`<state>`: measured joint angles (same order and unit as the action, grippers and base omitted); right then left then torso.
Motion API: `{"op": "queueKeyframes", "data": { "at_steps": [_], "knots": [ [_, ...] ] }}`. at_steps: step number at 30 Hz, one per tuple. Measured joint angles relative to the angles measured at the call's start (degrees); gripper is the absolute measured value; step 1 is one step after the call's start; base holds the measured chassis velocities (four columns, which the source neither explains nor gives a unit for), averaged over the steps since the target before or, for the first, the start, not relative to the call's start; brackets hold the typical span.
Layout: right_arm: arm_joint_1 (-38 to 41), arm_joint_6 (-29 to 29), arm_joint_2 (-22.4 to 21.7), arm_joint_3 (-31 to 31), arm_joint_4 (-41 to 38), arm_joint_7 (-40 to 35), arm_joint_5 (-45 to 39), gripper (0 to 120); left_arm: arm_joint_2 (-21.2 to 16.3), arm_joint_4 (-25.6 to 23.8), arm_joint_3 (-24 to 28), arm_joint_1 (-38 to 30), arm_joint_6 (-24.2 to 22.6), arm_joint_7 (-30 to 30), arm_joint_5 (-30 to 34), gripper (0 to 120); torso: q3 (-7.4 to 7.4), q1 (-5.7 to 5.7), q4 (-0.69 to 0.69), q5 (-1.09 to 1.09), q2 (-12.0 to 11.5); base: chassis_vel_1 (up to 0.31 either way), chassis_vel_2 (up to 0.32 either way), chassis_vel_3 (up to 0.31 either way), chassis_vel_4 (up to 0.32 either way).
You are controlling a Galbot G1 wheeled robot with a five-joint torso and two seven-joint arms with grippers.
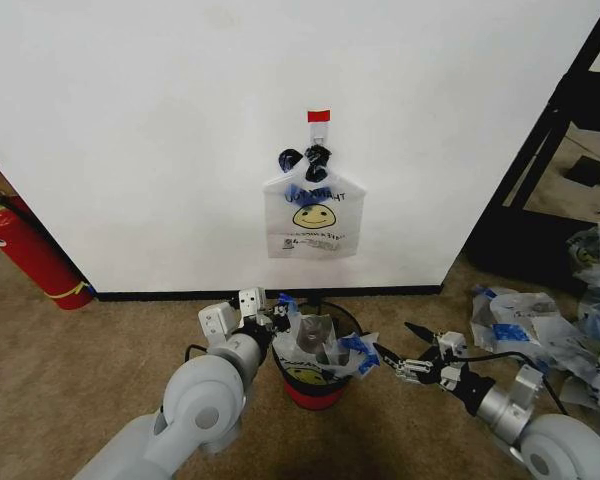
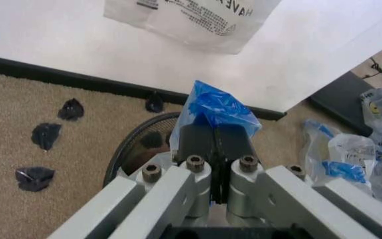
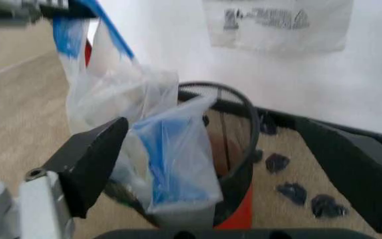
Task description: Pick up the garbage bag from the wall and place it over the trash bin.
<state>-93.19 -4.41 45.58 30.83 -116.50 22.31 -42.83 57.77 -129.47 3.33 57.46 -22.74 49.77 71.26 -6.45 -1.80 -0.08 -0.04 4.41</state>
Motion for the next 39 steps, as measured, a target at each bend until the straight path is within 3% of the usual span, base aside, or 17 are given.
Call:
{"op": "queueKeyframes", "data": {
  "at_steps": [5,6,9,22,28,39],
  "knots": [
    [0.05,-0.45,0.37,-0.34,0.48,-0.08,0.44,84,-0.19,0.25,0.35,-0.56,0.00,0.00,0.24,0,0.00,0.00,-0.01,0.00,0.00,0.000,0.000,0.000,0.000],
    [0.37,-1.24,0.59,-0.71,0.52,-0.25,0.04,75,-0.29,0.31,0.51,-0.82,0.00,0.02,0.40,0,0.00,0.00,-0.01,0.00,0.00,0.000,0.000,0.000,0.000],
    [1.29,-1.74,0.74,-2.22,1.09,-0.16,0.48,64,-0.42,0.37,0.64,-0.94,0.00,0.04,0.48,0,0.00,0.00,0.00,-0.01,0.00,0.000,0.000,0.000,0.000],
    [4.22,-2.96,2.22,-5.59,1.97,-0.96,0.80,29,-0.72,-0.03,0.71,-1.07,-0.02,0.15,0.82,0,0.00,0.00,0.00,0.00,0.00,0.000,0.000,0.000,0.000],
    [3.41,-3.09,2.09,-4.66,1.47,-2.86,-0.98,3,-0.51,0.04,0.72,-0.97,-0.04,0.17,0.83,0,0.00,0.00,0.00,0.00,0.00,0.000,0.000,0.000,0.000],
    [7.25,-3.76,4.01,-6.74,0.78,-11.10,-6.91,0,-0.24,1.27,0.78,-1.15,-0.04,0.11,0.69,0,0.00,0.00,0.00,-0.01,0.00,0.000,0.000,0.000,0.000]
  ]
}}
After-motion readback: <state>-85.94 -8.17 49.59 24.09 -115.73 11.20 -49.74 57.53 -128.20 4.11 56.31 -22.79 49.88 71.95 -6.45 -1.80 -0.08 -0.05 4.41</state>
